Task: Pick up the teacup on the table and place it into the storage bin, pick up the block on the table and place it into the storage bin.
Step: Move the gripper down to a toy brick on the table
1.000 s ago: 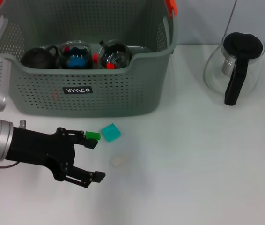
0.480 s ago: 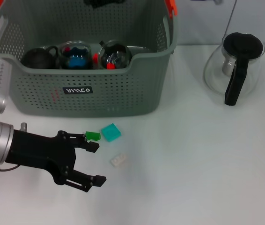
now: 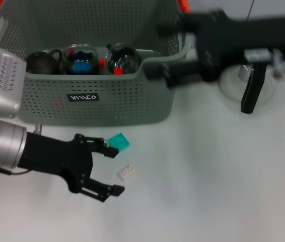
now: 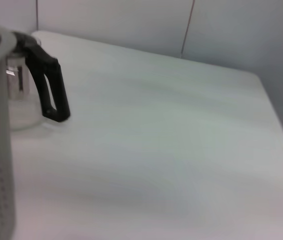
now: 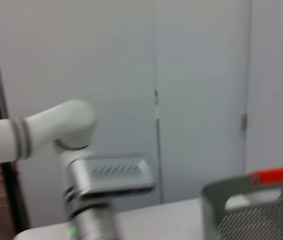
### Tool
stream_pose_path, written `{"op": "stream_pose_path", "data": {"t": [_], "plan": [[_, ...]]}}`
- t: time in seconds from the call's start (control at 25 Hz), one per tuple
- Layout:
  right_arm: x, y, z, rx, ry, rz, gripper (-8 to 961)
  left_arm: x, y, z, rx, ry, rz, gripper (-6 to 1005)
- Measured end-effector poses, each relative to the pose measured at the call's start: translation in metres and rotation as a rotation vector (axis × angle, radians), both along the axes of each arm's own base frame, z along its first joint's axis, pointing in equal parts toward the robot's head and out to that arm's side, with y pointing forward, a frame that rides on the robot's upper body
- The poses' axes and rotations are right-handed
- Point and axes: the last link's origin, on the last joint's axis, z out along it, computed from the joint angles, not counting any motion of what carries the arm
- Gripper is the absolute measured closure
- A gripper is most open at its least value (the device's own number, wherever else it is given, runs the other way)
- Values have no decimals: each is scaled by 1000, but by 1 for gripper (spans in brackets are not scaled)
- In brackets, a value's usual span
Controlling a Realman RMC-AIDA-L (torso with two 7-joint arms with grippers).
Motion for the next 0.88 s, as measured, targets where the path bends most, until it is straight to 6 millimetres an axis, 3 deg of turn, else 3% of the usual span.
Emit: {"op": "stream_pose_path", "data": {"t": [0.32, 0.36, 0.4, 0.72, 0.88], "plan": [[66, -34, -3, -113, 93, -119, 9, 24, 18, -13, 6, 154, -203, 95], [72, -36, -4, -128, 103, -131, 9, 28, 20, -16, -4, 194, -243, 95], [83, -39, -4, -161, 111, -164, 9, 45, 24, -25, -33, 326, -361, 95], [119, -39, 5, -198, 140, -308, 9, 68, 34, -51, -72, 566, -576, 97], [126, -41, 11, -184, 175, -331, 9, 81, 35, -65, -102, 659, -697, 101]]}}
